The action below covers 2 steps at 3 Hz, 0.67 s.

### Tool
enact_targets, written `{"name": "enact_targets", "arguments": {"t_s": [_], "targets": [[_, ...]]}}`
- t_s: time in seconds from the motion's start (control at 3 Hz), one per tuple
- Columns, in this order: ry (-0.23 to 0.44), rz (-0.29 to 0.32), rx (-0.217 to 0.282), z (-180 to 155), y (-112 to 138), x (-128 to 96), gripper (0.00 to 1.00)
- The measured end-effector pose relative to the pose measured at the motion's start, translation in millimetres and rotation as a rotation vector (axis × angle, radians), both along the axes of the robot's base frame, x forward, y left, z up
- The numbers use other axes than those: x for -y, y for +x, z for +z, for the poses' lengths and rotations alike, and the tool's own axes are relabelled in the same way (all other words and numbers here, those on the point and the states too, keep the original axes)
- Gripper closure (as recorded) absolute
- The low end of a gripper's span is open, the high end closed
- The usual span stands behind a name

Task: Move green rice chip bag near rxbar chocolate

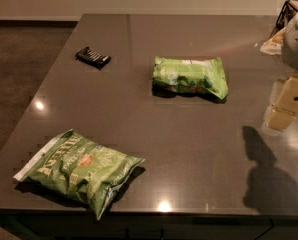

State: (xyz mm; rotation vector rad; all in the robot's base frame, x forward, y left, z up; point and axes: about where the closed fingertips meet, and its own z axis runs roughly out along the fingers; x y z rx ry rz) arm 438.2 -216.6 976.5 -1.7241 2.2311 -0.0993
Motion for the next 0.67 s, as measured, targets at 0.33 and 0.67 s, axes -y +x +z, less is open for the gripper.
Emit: {"name": "enact_targets", "arguments": {"t_s": [0.33, 0.67], "targets": [[0.001, 0.000, 0.002, 0.7, 0.3, -0.3, 0.00], [0.027, -0.007, 0.007, -5.1, 24.3, -5.2, 0.00]]}}
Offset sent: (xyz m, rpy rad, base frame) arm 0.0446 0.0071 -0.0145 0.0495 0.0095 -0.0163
